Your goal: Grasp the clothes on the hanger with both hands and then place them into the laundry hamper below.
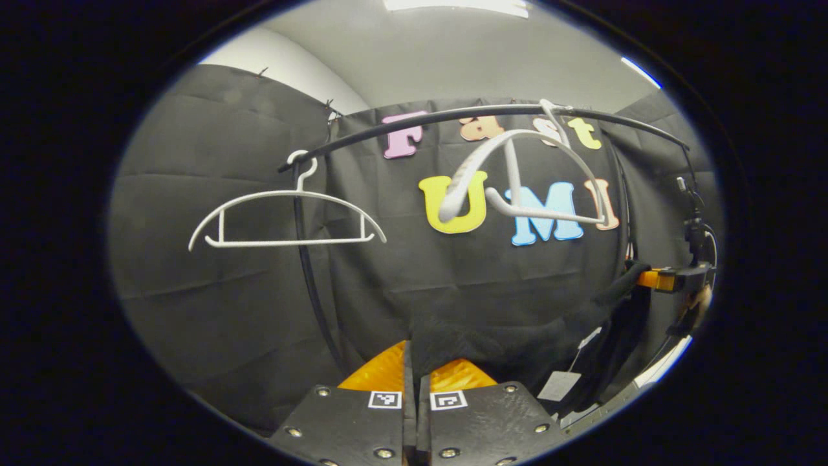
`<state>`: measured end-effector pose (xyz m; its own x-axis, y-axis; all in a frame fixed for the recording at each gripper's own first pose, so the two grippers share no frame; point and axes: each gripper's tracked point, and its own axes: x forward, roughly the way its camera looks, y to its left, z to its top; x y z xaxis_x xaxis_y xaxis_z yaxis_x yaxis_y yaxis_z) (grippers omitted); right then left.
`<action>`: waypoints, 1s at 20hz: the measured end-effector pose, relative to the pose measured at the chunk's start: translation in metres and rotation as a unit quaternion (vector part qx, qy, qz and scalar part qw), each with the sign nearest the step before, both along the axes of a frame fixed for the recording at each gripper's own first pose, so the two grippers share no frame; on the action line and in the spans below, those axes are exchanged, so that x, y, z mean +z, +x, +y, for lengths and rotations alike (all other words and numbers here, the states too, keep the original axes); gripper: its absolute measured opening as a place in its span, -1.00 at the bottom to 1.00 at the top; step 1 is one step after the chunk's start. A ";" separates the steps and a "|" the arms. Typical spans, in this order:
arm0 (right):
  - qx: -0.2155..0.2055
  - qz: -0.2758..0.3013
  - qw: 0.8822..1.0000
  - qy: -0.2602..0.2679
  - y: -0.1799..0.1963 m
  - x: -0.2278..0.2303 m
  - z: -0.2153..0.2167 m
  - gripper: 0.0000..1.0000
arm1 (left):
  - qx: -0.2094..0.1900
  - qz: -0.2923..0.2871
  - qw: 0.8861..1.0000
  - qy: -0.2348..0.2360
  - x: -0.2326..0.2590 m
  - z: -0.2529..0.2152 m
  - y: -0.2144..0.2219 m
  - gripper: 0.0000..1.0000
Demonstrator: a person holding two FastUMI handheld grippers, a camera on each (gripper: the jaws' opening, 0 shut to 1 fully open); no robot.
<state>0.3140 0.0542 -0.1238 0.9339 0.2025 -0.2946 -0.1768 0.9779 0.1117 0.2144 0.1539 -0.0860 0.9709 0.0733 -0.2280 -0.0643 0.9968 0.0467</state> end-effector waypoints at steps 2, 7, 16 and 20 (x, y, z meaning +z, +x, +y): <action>0.002 0.002 1.000 -0.002 -0.021 -0.001 0.005 -0.96 | -0.006 0.004 1.000 -0.004 -0.009 -0.012 -0.011 -0.94; 0.013 0.011 1.000 -0.015 -0.067 -0.007 0.025 -0.96 | -0.053 0.006 0.998 -0.016 -0.021 -0.057 -0.014 -0.98; 0.032 0.042 0.999 -0.006 -0.137 -0.030 0.077 -0.98 | -0.108 0.007 0.993 -0.049 -0.039 -0.112 -0.030 -0.97; 0.037 0.070 0.997 0.005 -0.166 -0.056 0.099 -0.96 | -0.114 0.023 0.991 -0.062 -0.065 -0.124 -0.026 -0.97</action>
<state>0.1485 0.1528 -0.1800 0.8661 0.2736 -0.4183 -0.2309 0.9612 0.1507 0.1880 0.0297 -0.1508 0.9473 -0.1772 -0.2668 0.1618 0.9837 -0.0787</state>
